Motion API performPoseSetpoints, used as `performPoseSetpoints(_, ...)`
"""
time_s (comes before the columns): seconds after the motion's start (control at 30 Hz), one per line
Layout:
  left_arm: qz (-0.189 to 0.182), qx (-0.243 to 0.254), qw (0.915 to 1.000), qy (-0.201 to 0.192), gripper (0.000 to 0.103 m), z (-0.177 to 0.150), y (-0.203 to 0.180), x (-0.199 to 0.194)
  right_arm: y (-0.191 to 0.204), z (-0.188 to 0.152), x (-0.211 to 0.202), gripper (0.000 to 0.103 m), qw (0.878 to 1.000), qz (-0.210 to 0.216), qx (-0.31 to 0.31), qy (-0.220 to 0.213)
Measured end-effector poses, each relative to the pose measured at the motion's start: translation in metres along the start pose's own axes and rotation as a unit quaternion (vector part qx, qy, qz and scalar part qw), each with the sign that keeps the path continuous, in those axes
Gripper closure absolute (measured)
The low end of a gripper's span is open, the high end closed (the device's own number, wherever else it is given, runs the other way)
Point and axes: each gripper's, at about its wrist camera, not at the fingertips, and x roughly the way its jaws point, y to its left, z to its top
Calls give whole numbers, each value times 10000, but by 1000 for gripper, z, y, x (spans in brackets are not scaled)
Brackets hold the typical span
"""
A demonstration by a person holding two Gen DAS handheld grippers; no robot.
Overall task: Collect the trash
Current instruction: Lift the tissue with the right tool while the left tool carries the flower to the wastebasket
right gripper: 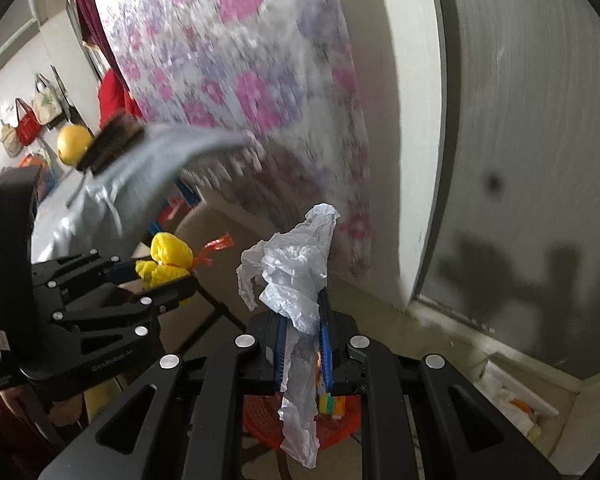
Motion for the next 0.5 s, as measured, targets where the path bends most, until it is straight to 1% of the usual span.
performPoseSetpoints(0.17, -196, 75, 9992, 327, 62, -15, -5, 21, -6, -17, 21, 87, 9993, -38, 42, 366)
performPoseSetpoints(0.33, -228, 150, 9980, 573, 62, -28, -11, 37, -8, -34, 44, 87, 9977, 22, 93, 678)
performPoseSetpoints(0.5, -240, 202, 9970, 712, 62, -38, -13, 46, -12, -53, 77, 87, 9943, 78, 218, 1041)
